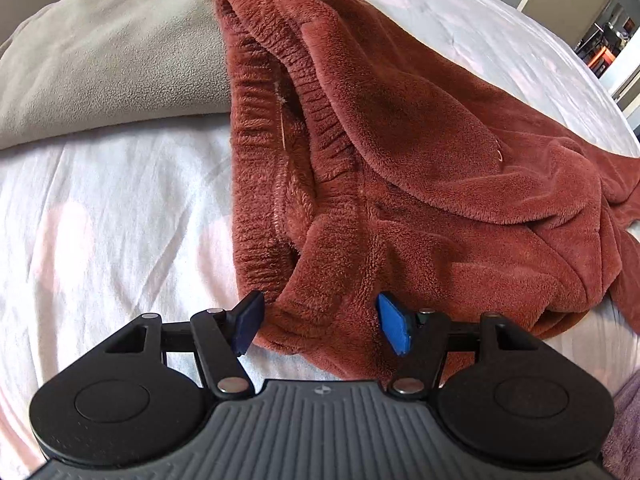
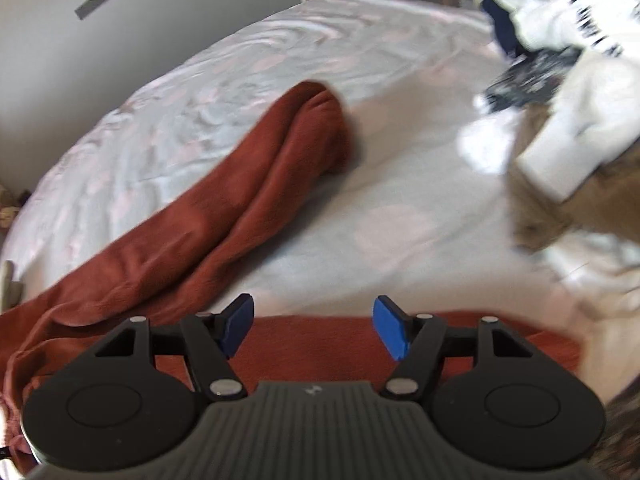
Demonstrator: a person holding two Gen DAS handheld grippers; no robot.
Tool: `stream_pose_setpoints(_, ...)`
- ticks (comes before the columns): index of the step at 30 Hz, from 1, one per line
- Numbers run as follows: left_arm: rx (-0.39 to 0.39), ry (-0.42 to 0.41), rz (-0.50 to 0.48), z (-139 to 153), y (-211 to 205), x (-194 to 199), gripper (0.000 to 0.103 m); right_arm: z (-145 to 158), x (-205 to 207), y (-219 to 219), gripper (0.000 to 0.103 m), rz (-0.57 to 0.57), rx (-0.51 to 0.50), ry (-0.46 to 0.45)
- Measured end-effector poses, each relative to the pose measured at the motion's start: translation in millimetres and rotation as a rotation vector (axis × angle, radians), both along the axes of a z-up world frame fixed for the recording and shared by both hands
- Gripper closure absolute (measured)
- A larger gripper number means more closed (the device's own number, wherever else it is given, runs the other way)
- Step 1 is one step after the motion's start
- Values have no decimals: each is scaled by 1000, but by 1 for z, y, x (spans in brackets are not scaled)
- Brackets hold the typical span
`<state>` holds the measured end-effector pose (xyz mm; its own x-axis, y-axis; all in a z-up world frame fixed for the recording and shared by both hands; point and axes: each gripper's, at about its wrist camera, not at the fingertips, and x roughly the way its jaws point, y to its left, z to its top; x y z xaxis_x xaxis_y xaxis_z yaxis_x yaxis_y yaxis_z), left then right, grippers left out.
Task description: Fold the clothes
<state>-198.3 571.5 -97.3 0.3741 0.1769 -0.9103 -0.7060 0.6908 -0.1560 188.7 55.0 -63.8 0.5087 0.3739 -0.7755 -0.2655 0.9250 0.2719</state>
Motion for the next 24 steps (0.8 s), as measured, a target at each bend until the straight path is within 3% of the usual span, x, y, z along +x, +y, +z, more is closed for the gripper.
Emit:
stream_pose_setpoints(3, 10, 11, 2, -1, 0, 4, 48, 10, 15, -46, 34, -67, -49, -19)
stream_pose_setpoints(9, 28, 42, -7, -4, -2, 14, 48, 2, 11, -134, 34, -159, -20, 60)
stream_pose_setpoints(13, 46, 76, -20, -4, -5, 21, 49, -21, -3, -159, 35, -140, 41, 155)
stream_pose_setpoints(16, 64, 98, -33, -2, -9, 26, 58, -39, -17, -156, 38, -90, 111, 227)
stream_pose_setpoints(18, 76, 106, -40, 2, -12, 28, 64, -51, -26, -147, 46, -48, 113, 264)
stream_pose_setpoints(20, 85, 106, -48, 7, -16, 29, 70, -54, -32, -141, 73, -26, 109, 268)
stream_pose_setpoints(22, 105, 95, -41, 18, -18, 29, 76, -50, -36, -138, 80, -23, 105, 245)
stream_pose_setpoints(24, 122, 68, -10, 34, -18, 27, 79, -30, -31, -147, 83, -61, 173, 198)
